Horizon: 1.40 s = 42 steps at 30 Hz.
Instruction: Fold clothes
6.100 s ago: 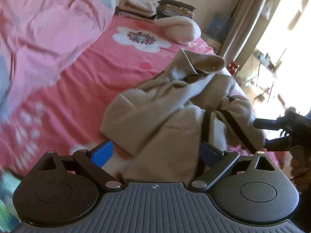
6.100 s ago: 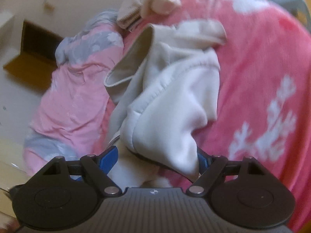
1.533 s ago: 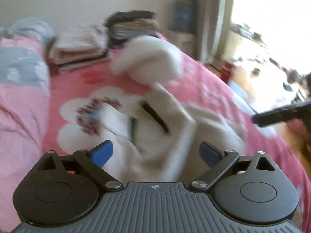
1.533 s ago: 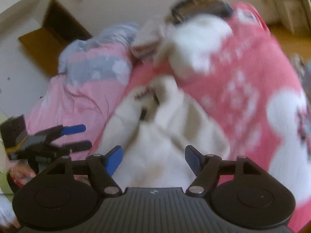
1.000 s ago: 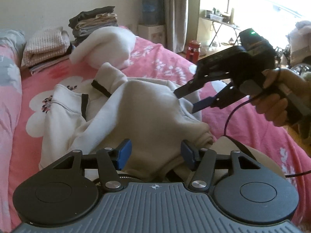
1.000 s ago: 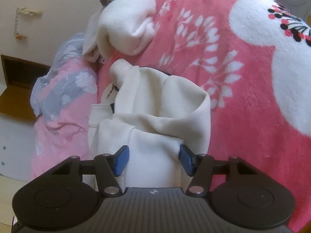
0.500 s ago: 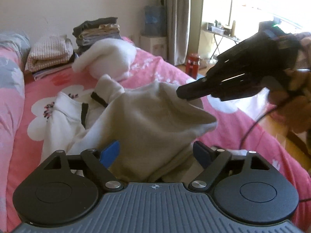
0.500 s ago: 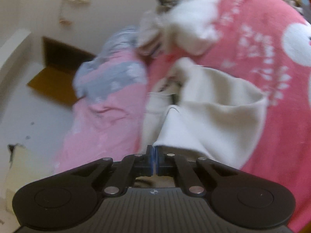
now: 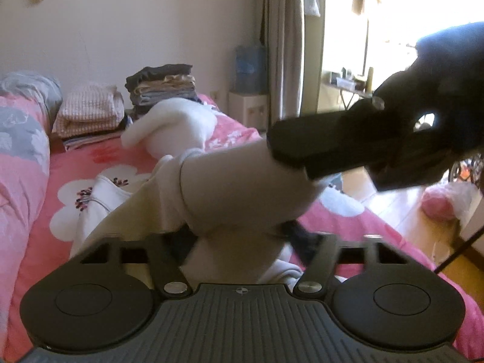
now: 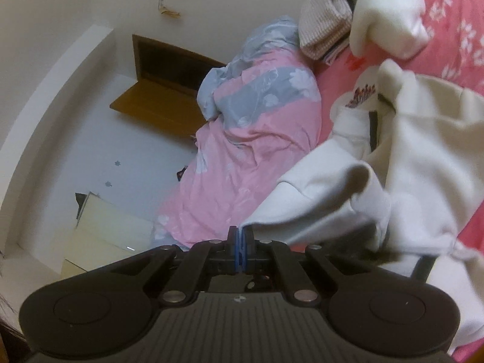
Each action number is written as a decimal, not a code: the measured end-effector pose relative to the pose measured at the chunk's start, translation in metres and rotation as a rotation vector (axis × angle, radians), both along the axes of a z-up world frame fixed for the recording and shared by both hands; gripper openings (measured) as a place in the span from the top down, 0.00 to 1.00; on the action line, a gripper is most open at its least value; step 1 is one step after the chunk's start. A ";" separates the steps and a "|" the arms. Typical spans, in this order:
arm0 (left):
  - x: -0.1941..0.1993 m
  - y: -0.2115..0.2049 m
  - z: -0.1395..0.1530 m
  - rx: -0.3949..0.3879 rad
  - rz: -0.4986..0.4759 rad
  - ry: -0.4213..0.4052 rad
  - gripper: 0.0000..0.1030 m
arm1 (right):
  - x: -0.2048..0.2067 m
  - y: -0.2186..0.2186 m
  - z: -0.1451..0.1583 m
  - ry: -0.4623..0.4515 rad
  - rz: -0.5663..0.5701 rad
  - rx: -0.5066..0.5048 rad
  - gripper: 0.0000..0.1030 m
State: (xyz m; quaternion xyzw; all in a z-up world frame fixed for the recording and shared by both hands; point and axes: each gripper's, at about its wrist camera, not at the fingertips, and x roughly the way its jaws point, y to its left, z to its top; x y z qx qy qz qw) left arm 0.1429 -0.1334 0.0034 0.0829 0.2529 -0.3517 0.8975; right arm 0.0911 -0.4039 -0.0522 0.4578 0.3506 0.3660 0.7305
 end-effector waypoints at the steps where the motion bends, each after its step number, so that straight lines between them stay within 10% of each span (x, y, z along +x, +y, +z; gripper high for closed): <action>1: -0.001 0.002 0.001 -0.004 0.010 -0.005 0.62 | -0.001 0.001 -0.002 0.006 0.004 0.011 0.98; 5: -0.007 0.010 0.008 -0.009 0.048 -0.045 0.83 | -0.007 0.006 -0.010 0.027 0.019 0.052 0.98; 16: -0.008 0.091 0.048 0.067 0.325 -0.203 0.87 | -0.034 -0.024 -0.012 -0.024 -0.150 0.060 0.73; 28: 0.050 0.194 0.122 0.418 0.732 -0.434 0.87 | -0.026 -0.033 -0.046 0.058 -0.175 0.042 0.73; 32: 0.076 0.227 0.098 0.504 0.856 -0.227 0.83 | -0.022 -0.032 -0.053 0.082 -0.171 0.027 0.73; 36: 0.092 0.266 0.083 0.364 0.967 0.108 0.69 | -0.021 -0.032 -0.060 0.117 -0.170 0.015 0.73; 42: 0.060 0.309 0.075 0.135 1.022 0.317 0.37 | -0.023 -0.030 -0.062 0.142 -0.178 -0.001 0.72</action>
